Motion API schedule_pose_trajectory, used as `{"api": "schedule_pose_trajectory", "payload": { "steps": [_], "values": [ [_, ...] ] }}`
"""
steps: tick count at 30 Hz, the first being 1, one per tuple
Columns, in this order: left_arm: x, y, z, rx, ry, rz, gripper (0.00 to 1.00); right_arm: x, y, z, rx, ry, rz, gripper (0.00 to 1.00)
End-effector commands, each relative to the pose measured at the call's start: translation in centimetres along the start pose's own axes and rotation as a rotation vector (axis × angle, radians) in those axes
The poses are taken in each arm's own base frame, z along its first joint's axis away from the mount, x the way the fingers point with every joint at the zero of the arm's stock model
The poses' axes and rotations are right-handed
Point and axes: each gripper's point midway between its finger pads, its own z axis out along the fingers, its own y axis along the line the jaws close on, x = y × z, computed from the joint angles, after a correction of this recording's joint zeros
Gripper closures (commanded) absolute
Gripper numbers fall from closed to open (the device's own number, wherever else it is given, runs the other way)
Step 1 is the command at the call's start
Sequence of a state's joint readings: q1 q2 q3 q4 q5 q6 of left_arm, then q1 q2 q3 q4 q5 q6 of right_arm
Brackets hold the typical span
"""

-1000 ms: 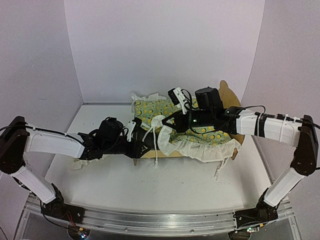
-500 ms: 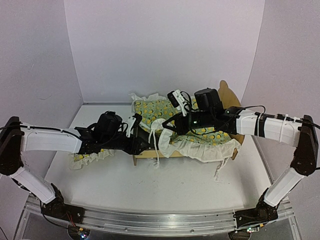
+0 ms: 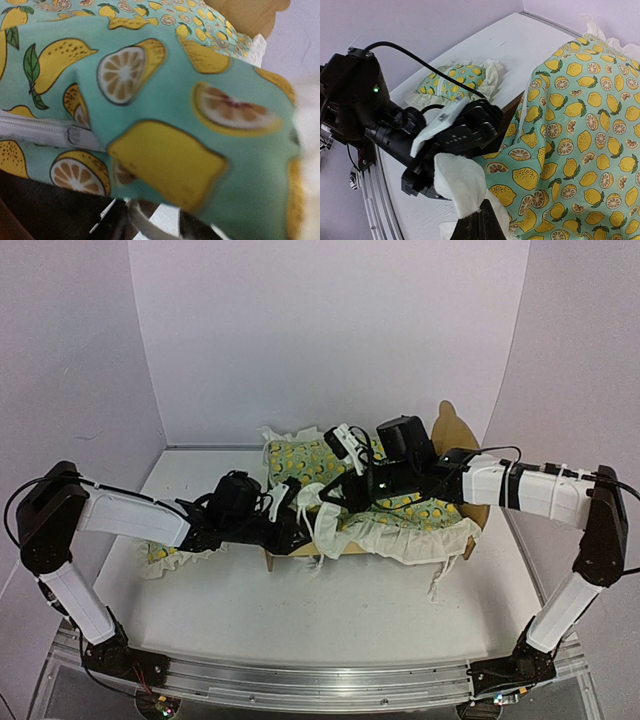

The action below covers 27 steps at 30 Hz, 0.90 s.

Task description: Set up the pet bed

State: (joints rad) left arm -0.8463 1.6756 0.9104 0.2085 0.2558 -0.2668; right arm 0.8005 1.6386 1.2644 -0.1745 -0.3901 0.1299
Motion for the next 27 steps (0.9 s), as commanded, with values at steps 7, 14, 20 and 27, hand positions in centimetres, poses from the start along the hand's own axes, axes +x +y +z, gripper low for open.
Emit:
{"api": "schedule_pose_trajectory", "payload": {
  "steps": [7,14,20,27],
  "values": [
    [-0.1,-1.7,-8.7,-0.039,0.008,-0.082,0.17,2.4,-1.2,2.5,0.141,0.145,-0.086,1.00],
    [2.4,1.8,-9.3,-0.172,0.035,-0.238,0.17,3.6,-1.8,4.2,0.169,0.246,-0.160,1.00],
    [1.5,1.4,-9.4,-0.114,-0.093,-0.258,0.19,4.3,-2.3,5.5,0.156,0.347,-0.225,0.97],
    [0.4,2.2,-9.6,-0.154,-0.145,-0.253,0.24,5.7,-1.3,6.2,0.083,0.440,-0.250,0.68]
  ]
}}
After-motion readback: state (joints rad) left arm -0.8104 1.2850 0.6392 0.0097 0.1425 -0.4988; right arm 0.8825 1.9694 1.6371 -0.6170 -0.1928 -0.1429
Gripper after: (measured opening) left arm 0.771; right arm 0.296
